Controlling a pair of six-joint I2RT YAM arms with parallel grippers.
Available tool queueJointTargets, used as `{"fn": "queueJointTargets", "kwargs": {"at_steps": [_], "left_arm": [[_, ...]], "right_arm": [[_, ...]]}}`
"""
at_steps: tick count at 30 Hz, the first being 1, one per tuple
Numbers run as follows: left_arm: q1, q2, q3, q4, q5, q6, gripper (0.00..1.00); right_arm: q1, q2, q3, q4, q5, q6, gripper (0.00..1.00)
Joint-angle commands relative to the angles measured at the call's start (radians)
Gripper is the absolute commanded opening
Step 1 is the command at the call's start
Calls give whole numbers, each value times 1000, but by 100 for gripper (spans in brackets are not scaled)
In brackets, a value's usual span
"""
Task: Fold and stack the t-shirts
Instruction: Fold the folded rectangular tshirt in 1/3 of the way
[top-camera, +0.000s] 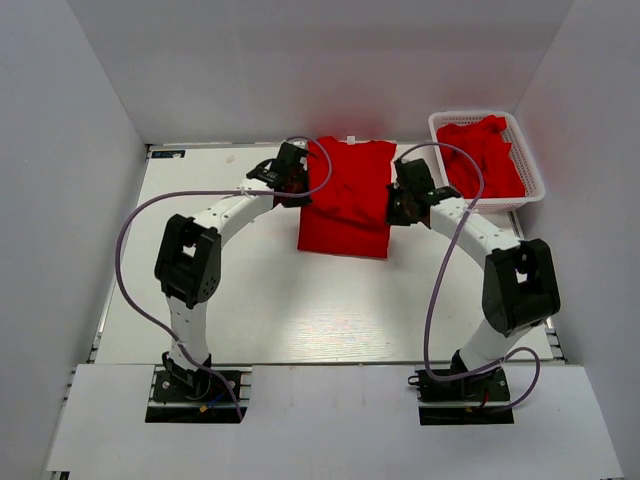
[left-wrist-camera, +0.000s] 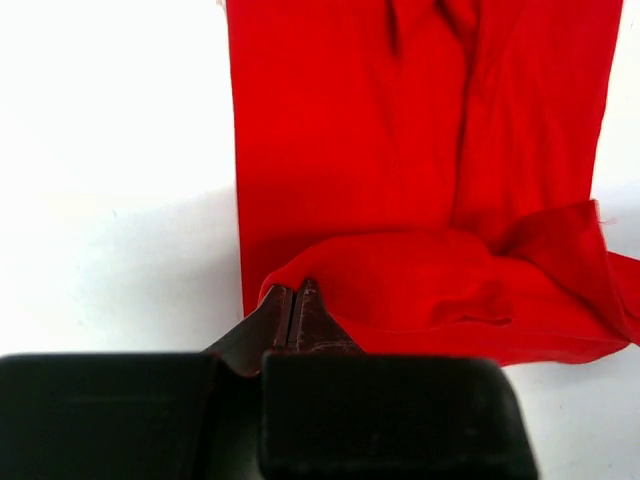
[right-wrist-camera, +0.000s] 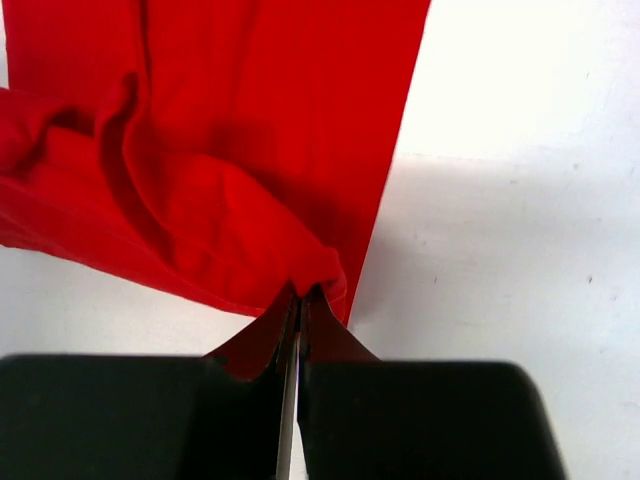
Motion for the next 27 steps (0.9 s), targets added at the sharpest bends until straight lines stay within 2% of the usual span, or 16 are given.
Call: {"fn": "queueJointTargets", "kwargs": {"at_steps": [1,3,11,27], "left_arm": [[18,9,75,14,13,56,0],[29,35,104,31,60,85,0],[58,95,137,130,91,94,0],[96,249,220,252,207,94,0]], "right_arm": [[-27,29,84,25,-22,-51,0],[-34,64,107,28,-50,-60,0],[-74,212,253,33,-142,-88,0],[-145,390,419,40,-205,-36,0]]}}
